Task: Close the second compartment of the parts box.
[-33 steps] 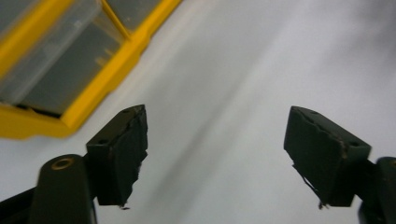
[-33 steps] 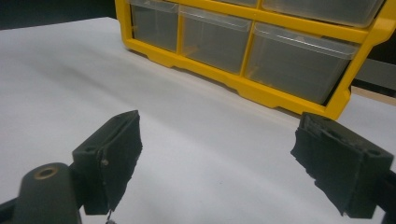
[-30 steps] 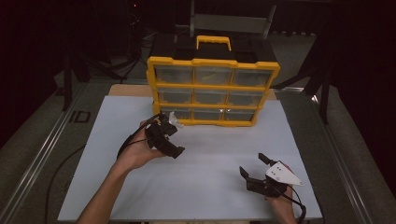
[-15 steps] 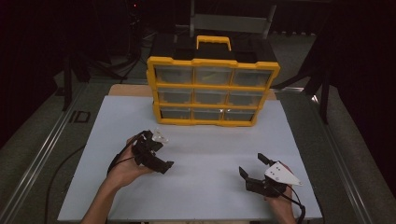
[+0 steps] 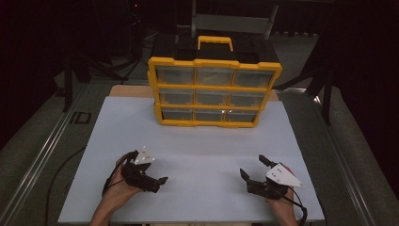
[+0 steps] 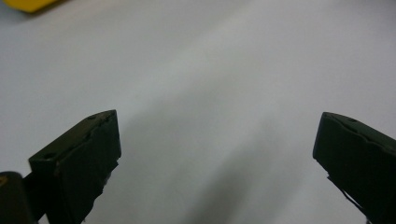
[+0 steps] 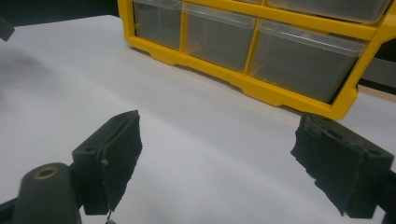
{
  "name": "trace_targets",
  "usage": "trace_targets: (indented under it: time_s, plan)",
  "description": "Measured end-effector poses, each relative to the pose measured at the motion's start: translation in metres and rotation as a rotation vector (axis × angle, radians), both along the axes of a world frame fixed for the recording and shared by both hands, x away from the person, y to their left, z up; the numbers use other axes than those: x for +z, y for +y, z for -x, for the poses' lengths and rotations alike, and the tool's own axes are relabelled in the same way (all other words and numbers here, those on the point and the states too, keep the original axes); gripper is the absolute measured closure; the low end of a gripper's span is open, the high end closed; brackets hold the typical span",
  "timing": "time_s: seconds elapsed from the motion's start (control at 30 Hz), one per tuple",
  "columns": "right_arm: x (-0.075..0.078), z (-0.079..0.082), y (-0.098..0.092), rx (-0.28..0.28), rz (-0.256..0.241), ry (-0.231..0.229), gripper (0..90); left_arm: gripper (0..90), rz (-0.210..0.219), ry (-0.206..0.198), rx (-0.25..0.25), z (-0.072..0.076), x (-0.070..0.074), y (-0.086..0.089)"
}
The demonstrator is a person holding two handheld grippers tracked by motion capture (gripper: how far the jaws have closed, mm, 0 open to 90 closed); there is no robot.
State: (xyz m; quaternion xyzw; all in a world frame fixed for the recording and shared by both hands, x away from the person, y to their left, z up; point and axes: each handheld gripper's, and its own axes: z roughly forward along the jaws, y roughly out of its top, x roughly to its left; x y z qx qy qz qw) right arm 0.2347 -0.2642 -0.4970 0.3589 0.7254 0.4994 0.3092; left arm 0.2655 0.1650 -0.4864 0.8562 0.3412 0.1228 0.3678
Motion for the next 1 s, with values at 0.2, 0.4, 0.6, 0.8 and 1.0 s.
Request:
trace_targets:
  time_s: [0.2, 0.4, 0.6, 0.8, 1.0]
  plan:
    - [0.000, 0.000, 0.002, 0.012, 0.002, -0.007, 14.4, 0.8, 0.071, -0.115, 0.007, 0.013, -0.007, 0.012]
    - [0.000, 0.001, 0.003, 0.026, -0.006, -0.023, 14.0, 0.2, 0.121, -0.197, 0.037, 0.021, -0.011, 0.021]
    - [0.000, 0.002, 0.003, 0.038, -0.022, -0.038, 13.9, 0.2, 0.221, -0.286, 0.114, 0.026, -0.004, 0.037]
    - [-0.002, -0.001, 0.001, 0.053, -0.039, -0.069, 13.1, 0.2, 0.303, -0.331, 0.184, 0.027, 0.000, 0.047]
    - [-0.002, -0.001, 0.001, 0.056, -0.045, -0.049, 12.8, 0.2, 0.316, -0.373, 0.198, 0.030, 0.002, 0.048]
